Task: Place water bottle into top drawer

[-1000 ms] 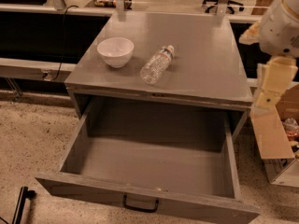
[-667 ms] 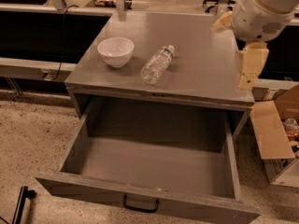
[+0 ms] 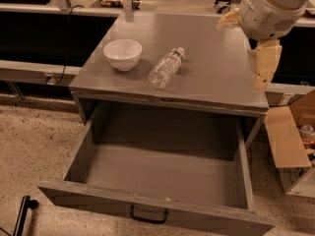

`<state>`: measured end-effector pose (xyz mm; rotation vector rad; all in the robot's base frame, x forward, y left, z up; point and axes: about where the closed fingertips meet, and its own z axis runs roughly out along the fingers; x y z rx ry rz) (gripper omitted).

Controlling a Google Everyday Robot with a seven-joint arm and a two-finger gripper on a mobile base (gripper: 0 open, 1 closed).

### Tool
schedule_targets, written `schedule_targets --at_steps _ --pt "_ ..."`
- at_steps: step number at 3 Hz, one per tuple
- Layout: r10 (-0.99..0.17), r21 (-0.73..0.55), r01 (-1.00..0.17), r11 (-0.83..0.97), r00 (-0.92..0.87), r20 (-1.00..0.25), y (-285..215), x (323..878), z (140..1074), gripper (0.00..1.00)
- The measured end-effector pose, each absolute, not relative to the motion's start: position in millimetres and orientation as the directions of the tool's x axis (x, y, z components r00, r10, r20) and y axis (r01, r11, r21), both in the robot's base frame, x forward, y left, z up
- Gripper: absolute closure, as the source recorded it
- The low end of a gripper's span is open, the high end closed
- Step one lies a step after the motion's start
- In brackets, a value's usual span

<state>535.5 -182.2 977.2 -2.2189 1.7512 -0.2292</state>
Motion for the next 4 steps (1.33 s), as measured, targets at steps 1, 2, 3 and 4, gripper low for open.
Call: schedule_targets --at_steps 1,2,3,4 --pt "-0.91 -0.302 -0.859 -0.413 0.401 0.102 -165 560 963 0.0" --pt "-0.79 -0.255 -0.748 -0.613 0.57 0.225 -149 598 943 0.0" --pt "-0.639 -0.198 -0.608 -0.769 0.721 0.267 -126 624 917 0.0" --pt "-0.504 -0.152 -0.48 -0.864 0.826 0.253 -103 645 887 0.0"
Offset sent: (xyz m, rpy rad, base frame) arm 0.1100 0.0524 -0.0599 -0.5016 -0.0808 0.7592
